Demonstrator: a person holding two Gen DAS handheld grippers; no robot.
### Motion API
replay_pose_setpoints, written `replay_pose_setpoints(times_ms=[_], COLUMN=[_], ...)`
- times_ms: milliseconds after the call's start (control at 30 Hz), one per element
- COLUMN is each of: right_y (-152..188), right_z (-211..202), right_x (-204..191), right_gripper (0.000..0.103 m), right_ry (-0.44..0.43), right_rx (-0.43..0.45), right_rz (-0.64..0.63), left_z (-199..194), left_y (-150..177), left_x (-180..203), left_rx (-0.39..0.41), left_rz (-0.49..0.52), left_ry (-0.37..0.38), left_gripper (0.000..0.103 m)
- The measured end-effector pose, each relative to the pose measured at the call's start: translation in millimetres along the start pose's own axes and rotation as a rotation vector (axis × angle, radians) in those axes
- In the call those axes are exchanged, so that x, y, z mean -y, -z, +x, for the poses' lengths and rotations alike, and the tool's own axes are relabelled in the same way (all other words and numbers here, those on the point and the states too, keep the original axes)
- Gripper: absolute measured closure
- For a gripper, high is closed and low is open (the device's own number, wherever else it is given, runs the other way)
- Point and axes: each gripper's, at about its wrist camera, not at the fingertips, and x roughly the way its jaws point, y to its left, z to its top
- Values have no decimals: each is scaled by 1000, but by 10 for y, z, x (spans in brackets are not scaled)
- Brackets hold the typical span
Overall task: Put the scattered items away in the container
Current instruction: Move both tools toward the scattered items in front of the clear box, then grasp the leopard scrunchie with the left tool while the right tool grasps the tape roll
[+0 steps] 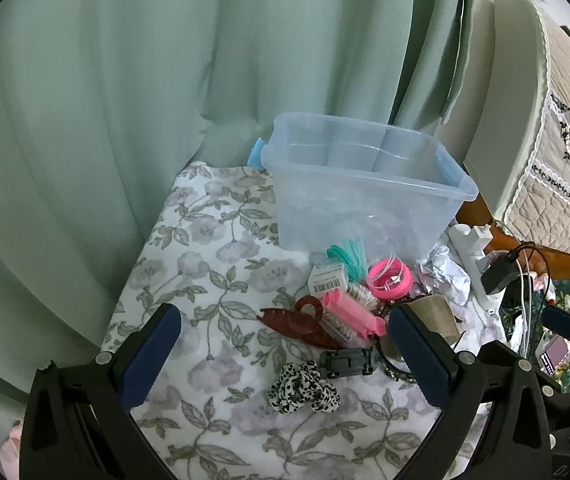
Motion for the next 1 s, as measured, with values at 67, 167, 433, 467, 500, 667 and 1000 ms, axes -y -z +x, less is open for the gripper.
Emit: replay_pose_setpoints(times_ms=[67, 167, 433, 467, 500, 667, 1000], right_y=[-1, 1, -21, -28, -35, -45, 109], right_z=[4, 11, -10, -18, -20, 64, 304], right_x=[-2, -19, -46, -52, -54, 52, 219], right_gripper=[0, 0, 0, 0, 0, 0, 0], right_ry=[1, 10, 11, 11, 10, -66, -24], right_rx=[-1, 2, 34, 44, 49, 23, -20], right_rz=[0, -6, -41, -49, -56, -37, -96], left_z=[9, 15, -36, -48, -60, 32, 395], left_y=[0, 0, -21, -32, -44, -83, 57], left_x=[6, 22, 71, 83, 94, 118, -35], left_rx=[-1, 6, 62, 72, 80, 31, -86], left_rz=[0, 5, 49, 62, 76, 141, 73], left_ry=[0, -1, -28, -32, -36, 33, 189], left_gripper=[0, 0, 0, 0, 0, 0, 0])
